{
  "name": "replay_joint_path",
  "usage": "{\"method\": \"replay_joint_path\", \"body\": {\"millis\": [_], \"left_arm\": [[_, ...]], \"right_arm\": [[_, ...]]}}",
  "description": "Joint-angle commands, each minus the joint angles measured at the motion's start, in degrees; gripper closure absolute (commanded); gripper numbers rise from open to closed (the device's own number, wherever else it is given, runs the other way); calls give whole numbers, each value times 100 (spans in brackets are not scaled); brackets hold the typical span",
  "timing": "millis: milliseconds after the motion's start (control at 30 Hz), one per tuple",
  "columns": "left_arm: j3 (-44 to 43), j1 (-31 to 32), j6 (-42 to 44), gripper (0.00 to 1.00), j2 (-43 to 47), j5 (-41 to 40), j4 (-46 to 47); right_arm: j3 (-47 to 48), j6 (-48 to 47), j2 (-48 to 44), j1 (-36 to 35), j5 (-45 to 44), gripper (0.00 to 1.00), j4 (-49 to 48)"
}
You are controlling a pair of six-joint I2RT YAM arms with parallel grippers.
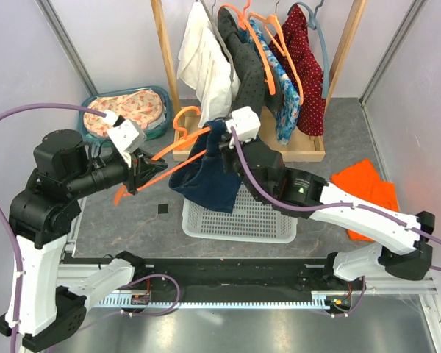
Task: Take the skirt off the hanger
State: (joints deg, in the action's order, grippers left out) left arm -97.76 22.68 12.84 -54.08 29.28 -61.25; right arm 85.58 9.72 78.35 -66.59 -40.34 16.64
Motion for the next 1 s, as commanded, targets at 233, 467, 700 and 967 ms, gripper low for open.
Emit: {"method": "replay_joint_path", "body": {"millis": [233,467,700,967], "left_arm": [[-270,9,342,98,196,280,369],[-358,9,369,98,337,334,123],[19,0,-88,98,644,-868,245],[-15,9,-870,98,338,-3190,772]], "right_arm": [[-191,-557,-1391,321,-1511,96,392],[-94,-586,-1480,805,-1636,96,769],[-86,-164,-1217,796,-679,100,1349],[-428,4,-1225,491,202,100,1526]]}}
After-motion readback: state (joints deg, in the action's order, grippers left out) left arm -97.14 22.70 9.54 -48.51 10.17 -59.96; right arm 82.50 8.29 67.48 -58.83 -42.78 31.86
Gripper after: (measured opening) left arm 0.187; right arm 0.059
